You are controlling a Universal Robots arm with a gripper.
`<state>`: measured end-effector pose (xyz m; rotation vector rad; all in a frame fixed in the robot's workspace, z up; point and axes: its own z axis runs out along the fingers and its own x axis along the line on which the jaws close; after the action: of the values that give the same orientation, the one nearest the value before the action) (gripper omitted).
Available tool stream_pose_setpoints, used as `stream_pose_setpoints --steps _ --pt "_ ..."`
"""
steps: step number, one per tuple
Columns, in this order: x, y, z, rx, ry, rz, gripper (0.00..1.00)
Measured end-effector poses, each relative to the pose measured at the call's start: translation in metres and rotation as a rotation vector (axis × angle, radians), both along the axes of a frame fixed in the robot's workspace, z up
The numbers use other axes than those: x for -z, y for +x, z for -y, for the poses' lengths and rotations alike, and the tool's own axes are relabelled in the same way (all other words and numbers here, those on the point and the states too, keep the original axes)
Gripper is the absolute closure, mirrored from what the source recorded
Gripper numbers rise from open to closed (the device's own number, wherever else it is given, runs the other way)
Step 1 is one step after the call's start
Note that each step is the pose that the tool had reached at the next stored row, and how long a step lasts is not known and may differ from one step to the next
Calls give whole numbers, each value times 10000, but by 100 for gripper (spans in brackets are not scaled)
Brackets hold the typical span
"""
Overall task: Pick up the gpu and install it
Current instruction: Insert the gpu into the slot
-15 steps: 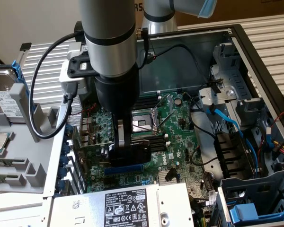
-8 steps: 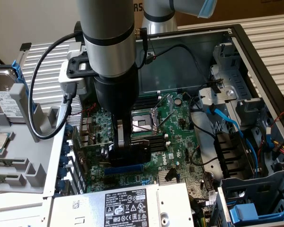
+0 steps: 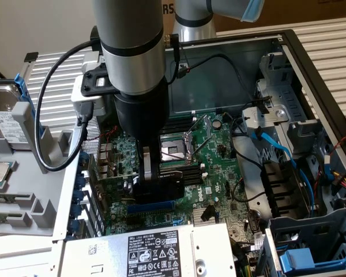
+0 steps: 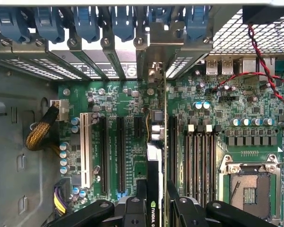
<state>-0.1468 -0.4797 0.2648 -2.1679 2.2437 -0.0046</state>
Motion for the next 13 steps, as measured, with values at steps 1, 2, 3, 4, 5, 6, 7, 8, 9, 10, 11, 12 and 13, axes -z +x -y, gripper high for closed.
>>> stream_pose_setpoints --steps 1,2,3,4,5,6,7,8,9,10,11,12,13 --pt "0 0 1 0 -1 4 74" --pt "-1 1 3 -1 -1 5 74" --pt "0 2 3 -1 -1 9 74" --pt "0 2 3 -1 0 11 74" --pt "0 4 3 0 -1 10 74" --pt "0 4 4 -1 -1 11 74" --pt "0 4 4 0 -1 12 74" --pt "0 5 4 -1 -1 11 74" --pt "0 5 3 -1 0 12 74" --pt "0 5 3 -1 -1 11 74" --pt "0 5 3 -1 0 12 74" --pt "0 5 3 -1 -1 12 74" --pt "0 6 3 -1 0 19 74"
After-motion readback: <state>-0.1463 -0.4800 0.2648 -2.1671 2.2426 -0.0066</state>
